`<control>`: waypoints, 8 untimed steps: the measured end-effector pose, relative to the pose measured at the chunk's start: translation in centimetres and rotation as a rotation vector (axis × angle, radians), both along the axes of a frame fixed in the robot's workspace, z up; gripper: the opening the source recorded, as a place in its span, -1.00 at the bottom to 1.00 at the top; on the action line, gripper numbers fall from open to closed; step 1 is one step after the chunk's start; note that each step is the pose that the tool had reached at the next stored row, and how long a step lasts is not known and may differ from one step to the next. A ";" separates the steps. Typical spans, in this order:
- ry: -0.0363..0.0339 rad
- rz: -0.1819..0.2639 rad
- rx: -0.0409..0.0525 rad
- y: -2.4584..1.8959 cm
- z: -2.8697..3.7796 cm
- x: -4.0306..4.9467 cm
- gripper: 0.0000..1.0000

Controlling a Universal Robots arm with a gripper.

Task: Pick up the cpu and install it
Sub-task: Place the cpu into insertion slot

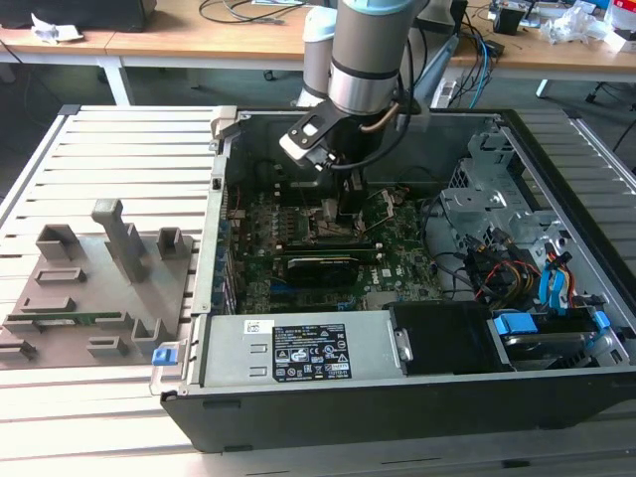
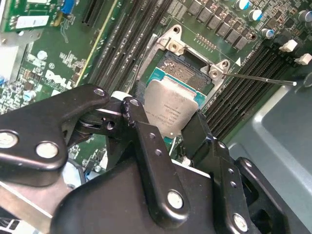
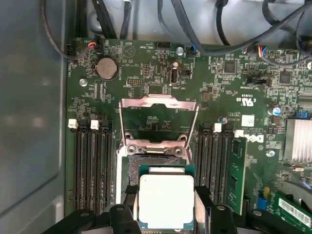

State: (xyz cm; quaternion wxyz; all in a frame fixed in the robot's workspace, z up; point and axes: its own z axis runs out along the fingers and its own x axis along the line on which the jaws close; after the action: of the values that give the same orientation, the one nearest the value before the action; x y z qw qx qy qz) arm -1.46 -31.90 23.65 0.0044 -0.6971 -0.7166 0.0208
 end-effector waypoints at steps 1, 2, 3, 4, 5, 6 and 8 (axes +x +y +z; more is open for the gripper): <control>0.0000 -0.003 0.0000 0.03 -0.30 -0.09 0.09; 0.0001 -0.003 0.0001 0.04 -0.51 -0.10 0.09; 0.0000 -0.003 0.0002 0.05 -0.66 -0.12 0.09; 0.0000 -0.003 0.0000 0.05 -1.00 -0.18 0.09; 0.0000 -0.003 0.0001 0.06 -1.22 -0.22 0.09; 0.0000 -0.003 0.0001 0.07 -1.39 -0.26 0.09; 0.0000 -0.003 0.0000 0.10 -1.71 -0.34 0.09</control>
State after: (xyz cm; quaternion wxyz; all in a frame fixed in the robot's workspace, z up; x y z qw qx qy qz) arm -1.80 -31.80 21.94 0.0044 -0.6980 -0.7157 0.0208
